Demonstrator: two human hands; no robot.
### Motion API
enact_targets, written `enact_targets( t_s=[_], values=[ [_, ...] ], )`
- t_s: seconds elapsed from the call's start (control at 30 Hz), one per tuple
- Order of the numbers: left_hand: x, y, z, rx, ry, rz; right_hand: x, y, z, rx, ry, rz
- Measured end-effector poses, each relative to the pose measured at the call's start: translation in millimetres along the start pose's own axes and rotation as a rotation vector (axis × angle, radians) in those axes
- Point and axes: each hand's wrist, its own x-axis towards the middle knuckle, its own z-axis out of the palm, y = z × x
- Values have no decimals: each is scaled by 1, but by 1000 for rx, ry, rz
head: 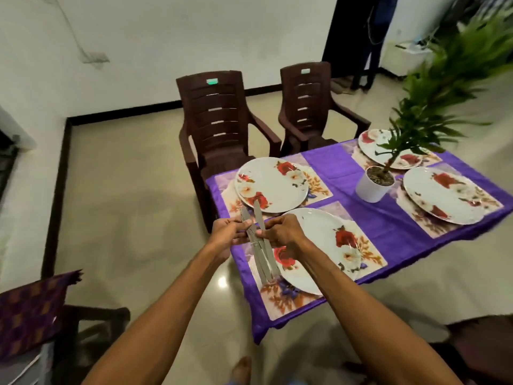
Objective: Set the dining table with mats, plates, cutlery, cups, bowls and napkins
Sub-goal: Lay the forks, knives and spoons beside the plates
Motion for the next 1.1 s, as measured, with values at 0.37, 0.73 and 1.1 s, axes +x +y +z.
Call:
enact_targets(
  t_s=[0.37, 0.73, 1.1],
  values=[
    [51, -15, 93, 45, -13, -26, 52, 23, -127, 39, 116, 73],
    [86, -41, 222, 25, 118, -85, 134, 83, -288, -53, 61, 144],
    [93, -65, 270, 47, 237, -144, 169, 144, -339, -293, 147, 159]
  ],
)
